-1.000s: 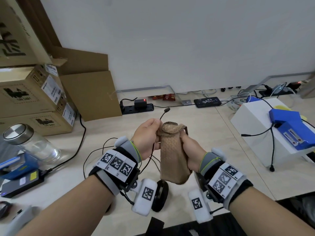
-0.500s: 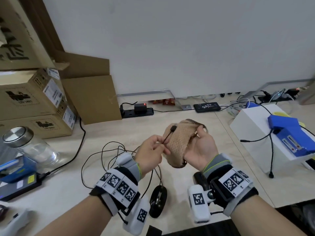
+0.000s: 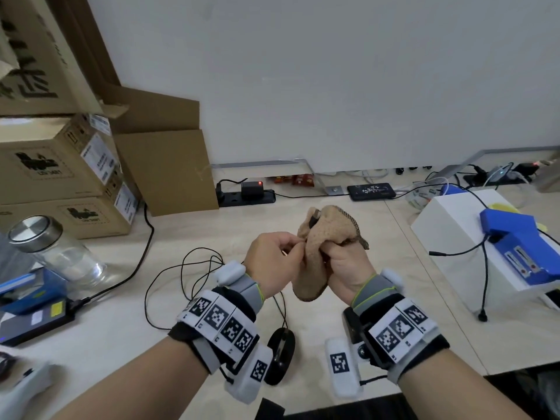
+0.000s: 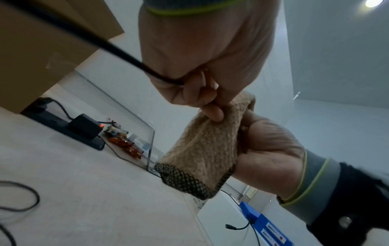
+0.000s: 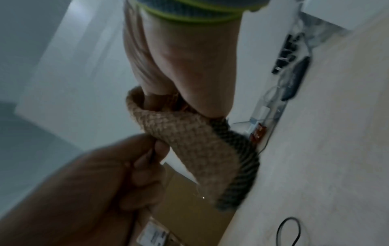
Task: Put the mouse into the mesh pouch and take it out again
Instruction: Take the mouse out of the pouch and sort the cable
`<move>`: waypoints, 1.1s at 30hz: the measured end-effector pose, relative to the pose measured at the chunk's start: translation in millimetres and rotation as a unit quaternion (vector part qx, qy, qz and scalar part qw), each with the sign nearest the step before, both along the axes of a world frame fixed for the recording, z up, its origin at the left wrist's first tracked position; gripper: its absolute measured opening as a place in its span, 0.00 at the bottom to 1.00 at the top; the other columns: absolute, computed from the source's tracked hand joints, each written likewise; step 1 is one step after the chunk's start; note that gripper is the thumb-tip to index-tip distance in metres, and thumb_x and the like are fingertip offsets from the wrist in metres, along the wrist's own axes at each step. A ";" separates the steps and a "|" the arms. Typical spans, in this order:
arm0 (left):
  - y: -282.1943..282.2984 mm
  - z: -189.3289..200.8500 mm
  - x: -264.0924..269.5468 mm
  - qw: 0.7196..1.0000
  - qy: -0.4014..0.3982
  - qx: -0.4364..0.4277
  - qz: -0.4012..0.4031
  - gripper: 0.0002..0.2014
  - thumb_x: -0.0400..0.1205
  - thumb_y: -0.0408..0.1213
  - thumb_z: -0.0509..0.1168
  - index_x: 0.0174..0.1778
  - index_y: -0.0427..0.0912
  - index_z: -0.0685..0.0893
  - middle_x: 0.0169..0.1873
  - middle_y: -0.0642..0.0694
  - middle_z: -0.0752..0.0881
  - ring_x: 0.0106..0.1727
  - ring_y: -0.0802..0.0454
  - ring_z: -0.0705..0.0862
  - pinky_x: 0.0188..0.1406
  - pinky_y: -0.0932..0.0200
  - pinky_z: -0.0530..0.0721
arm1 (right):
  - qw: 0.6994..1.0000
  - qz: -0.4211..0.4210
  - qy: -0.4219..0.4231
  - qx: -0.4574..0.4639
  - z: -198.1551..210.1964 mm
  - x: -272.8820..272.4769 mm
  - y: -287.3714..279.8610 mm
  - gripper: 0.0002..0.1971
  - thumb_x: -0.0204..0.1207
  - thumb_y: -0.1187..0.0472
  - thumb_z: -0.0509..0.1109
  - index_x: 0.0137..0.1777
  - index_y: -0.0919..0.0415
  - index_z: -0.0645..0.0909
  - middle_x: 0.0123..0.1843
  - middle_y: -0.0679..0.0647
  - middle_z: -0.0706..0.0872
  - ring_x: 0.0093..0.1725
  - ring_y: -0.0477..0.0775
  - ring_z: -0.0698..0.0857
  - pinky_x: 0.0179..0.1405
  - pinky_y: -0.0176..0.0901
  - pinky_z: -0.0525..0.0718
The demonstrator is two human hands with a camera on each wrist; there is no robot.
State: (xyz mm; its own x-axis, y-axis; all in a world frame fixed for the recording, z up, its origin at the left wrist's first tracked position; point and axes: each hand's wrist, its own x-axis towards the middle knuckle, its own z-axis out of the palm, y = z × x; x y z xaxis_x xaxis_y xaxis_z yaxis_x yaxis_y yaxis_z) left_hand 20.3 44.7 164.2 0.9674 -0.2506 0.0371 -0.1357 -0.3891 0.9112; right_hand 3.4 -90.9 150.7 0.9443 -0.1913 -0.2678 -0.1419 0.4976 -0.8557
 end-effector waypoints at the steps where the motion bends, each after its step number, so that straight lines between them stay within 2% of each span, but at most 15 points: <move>1: -0.9 2.2 -1.1 0.999 -0.023 0.027 -0.004 0.09 0.80 0.38 0.67 0.36 0.49 0.90 0.25 0.53 0.88 0.25 0.62 0.79 0.26 0.69 0.75 | 1.000 0.004 -0.007 -0.014 0.8 -1.2 2.2 0.13 0.78 0.78 0.63 0.58 0.69 0.82 0.48 0.62 0.90 0.48 0.59 0.89 0.40 0.46 0.89; 3: -1.5 5.3 -1.7 0.996 -0.057 0.070 -0.008 0.09 0.79 0.40 0.68 0.34 0.48 0.90 0.25 0.48 0.87 0.24 0.57 0.75 0.25 0.63 0.72 | 0.999 0.024 -0.019 -0.030 2.3 -3.4 6.5 0.14 0.80 0.76 0.62 0.61 0.65 0.82 0.49 0.57 0.91 0.50 0.55 0.90 0.44 0.42 0.89; 5: -2.0 6.3 -0.2 0.994 -0.059 0.094 0.004 0.11 0.79 0.42 0.68 0.30 0.49 0.88 0.26 0.46 0.87 0.26 0.53 0.77 0.26 0.61 0.73 | 0.998 0.029 -0.014 -0.049 2.3 -4.2 9.4 0.15 0.82 0.72 0.60 0.63 0.62 0.82 0.51 0.55 0.91 0.51 0.53 0.90 0.48 0.42 0.88; 8: -2.6 4.0 3.2 0.990 -0.062 0.119 0.033 0.08 0.78 0.41 0.69 0.35 0.46 0.91 0.29 0.49 0.89 0.32 0.51 0.84 0.31 0.60 0.78 | 0.994 -0.041 0.022 -0.098 -0.8 -0.8 15.3 0.14 0.82 0.67 0.62 0.61 0.56 0.85 0.55 0.56 0.89 0.57 0.55 0.87 0.58 0.48 0.85; 10: -3.5 2.4 4.2 0.989 -0.075 0.120 0.030 0.09 0.77 0.42 0.68 0.37 0.46 0.92 0.29 0.49 0.89 0.34 0.50 0.85 0.33 0.58 0.80 | 0.985 -0.105 0.040 -0.131 -3.4 2.5 18.0 0.09 0.79 0.66 0.67 0.52 0.54 0.86 0.51 0.55 0.89 0.53 0.57 0.86 0.53 0.52 0.84; 12: -4.2 1.7 5.4 0.988 -0.086 0.124 0.018 0.14 0.75 0.46 0.63 0.35 0.44 0.91 0.28 0.47 0.88 0.34 0.47 0.85 0.34 0.54 0.81 | 0.982 -0.133 0.063 -0.115 -1.6 5.1 18.1 0.06 0.77 0.67 0.69 0.47 0.59 0.86 0.44 0.57 0.89 0.47 0.59 0.85 0.45 0.51 0.84; 14: -4.7 0.7 6.8 0.987 -0.095 0.128 0.009 0.16 0.72 0.48 0.59 0.35 0.43 0.90 0.28 0.46 0.88 0.33 0.45 0.84 0.34 0.51 0.81 | 0.988 -0.118 0.075 -0.066 0.5 7.5 17.4 0.08 0.78 0.69 0.67 0.52 0.69 0.86 0.47 0.64 0.89 0.46 0.62 0.87 0.48 0.55 0.86; 16: -5.4 0.1 8.2 0.983 -0.111 0.143 0.003 0.16 0.72 0.48 0.59 0.35 0.44 0.89 0.27 0.46 0.87 0.32 0.45 0.84 0.32 0.52 0.81 | 0.990 -0.103 0.081 -0.061 -0.6 9.5 17.8 0.10 0.78 0.70 0.65 0.55 0.72 0.85 0.50 0.66 0.90 0.48 0.62 0.88 0.49 0.53 0.87; 18: -5.6 0.0 9.5 0.979 -0.119 0.168 -0.001 0.13 0.74 0.46 0.62 0.33 0.45 0.88 0.25 0.49 0.85 0.31 0.46 0.82 0.28 0.56 0.77 | 0.990 -0.099 0.074 -0.066 -1.3 10.7 20.3 0.10 0.77 0.70 0.64 0.52 0.70 0.86 0.47 0.63 0.90 0.47 0.59 0.87 0.44 0.48 0.86; 20: -5.7 0.1 9.6 0.973 -0.119 0.197 -0.013 0.10 0.76 0.41 0.64 0.29 0.48 0.82 0.20 0.51 0.78 0.29 0.46 0.77 0.25 0.58 0.68 | 0.990 -0.101 0.066 -0.071 0.4 12.5 22.8 0.10 0.77 0.71 0.63 0.49 0.68 0.86 0.42 0.59 0.88 0.42 0.56 0.86 0.40 0.45 0.84; 22: -6.7 -0.1 8.5 0.967 -0.127 0.221 -0.023 0.11 0.76 0.40 0.63 0.27 0.50 0.75 0.18 0.52 0.72 0.28 0.46 0.73 0.25 0.58 0.63 | 0.985 -0.111 0.083 -0.104 3.5 16.2 24.7 0.08 0.76 0.69 0.64 0.41 0.65 0.85 0.35 0.57 0.85 0.37 0.56 0.83 0.38 0.45 0.82; 24: -8.5 0.3 6.9 0.963 -0.135 0.228 -0.043 0.09 0.75 0.42 0.59 0.29 0.48 0.77 0.21 0.51 0.75 0.28 0.43 0.75 0.26 0.57 0.66 | 0.974 -0.123 0.108 -0.155 5.0 20.9 25.9 0.13 0.75 0.67 0.61 0.28 0.60 0.76 0.25 0.53 0.77 0.31 0.56 0.76 0.35 0.46 0.76; 26: -11.5 1.4 6.3 0.961 -0.141 0.230 -0.064 0.09 0.75 0.41 0.59 0.31 0.45 0.81 0.23 0.48 0.77 0.30 0.41 0.75 0.28 0.56 0.67 | 0.962 -0.128 0.124 -0.205 8.7 25.2 26.4 0.16 0.75 0.64 0.59 0.25 0.58 0.69 0.22 0.51 0.72 0.28 0.56 0.71 0.33 0.46 0.71; 30: -10.9 1.9 10.6 0.963 -0.153 0.219 -0.045 0.09 0.78 0.38 0.62 0.34 0.41 0.84 0.25 0.45 0.80 0.31 0.43 0.73 0.30 0.56 0.64 | 0.966 -0.116 0.137 -0.188 11.4 33.0 26.9 0.17 0.77 0.64 0.58 0.25 0.60 0.71 0.21 0.52 0.75 0.25 0.55 0.73 0.29 0.42 0.73; 33: -9.3 1.2 10.7 0.966 -0.150 0.206 -0.038 0.10 0.78 0.39 0.62 0.37 0.40 0.87 0.28 0.43 0.85 0.33 0.40 0.78 0.31 0.53 0.71 | 0.970 -0.125 0.141 -0.152 3.4 39.6 27.6 0.17 0.75 0.64 0.57 0.23 0.58 0.72 0.21 0.51 0.77 0.26 0.57 0.76 0.31 0.46 0.75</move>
